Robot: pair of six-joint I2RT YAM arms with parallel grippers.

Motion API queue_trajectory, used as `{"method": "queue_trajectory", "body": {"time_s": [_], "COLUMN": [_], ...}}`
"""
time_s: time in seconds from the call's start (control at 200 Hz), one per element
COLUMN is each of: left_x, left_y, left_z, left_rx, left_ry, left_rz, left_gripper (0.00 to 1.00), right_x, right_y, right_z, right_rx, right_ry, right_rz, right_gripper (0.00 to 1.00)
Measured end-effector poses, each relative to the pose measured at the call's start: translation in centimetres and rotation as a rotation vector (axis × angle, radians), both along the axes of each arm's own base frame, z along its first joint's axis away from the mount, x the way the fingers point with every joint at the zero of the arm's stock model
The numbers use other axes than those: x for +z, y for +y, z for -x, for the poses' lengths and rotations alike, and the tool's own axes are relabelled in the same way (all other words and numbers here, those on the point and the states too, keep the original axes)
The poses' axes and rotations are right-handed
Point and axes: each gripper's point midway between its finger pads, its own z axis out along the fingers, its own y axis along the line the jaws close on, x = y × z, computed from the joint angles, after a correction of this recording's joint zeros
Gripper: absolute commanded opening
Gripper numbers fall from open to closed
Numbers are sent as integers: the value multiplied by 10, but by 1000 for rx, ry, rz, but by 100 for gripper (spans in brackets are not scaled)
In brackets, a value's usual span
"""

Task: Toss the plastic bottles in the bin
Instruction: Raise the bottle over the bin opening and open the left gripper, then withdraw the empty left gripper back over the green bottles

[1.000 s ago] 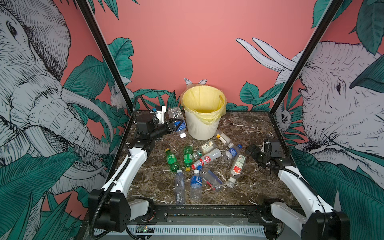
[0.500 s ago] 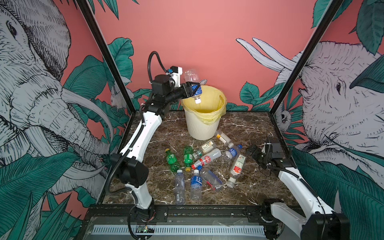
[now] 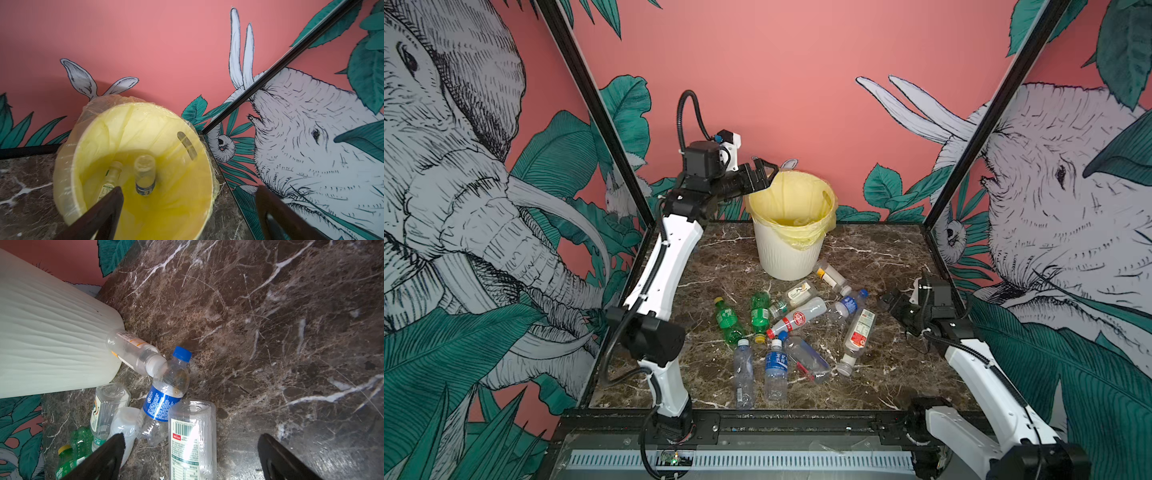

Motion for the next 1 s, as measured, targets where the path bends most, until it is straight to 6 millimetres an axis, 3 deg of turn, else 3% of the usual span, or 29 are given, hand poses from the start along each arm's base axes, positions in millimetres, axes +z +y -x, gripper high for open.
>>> {"method": "queue_trajectory", "body": {"time_s": [0.09,0.19,0.655,0.81,1.0], "left_x": [19,18,-87,-102,-103], "left_y": [12,23,75,103,109], "left_z": [31,54,69,89,107], "left_rx": [2,6,117,186,186], "left_ry": [-49,-60,157,193,178], "left_rz": [0,-10,-114,-140,-163], "left_gripper": [100,100,100,99,100], "right_x": [-5,-14,-13,-11,-12], "right_y": [0,0,0,2,4], "right_z": [0,2,14,16,19], "right_rx": [4,5,-5,2,10], "right_ry": [19,59,83,94,112], "right_rz": [2,9,-3,-12,-26], "right_gripper": [99,99,99,99,99]}}
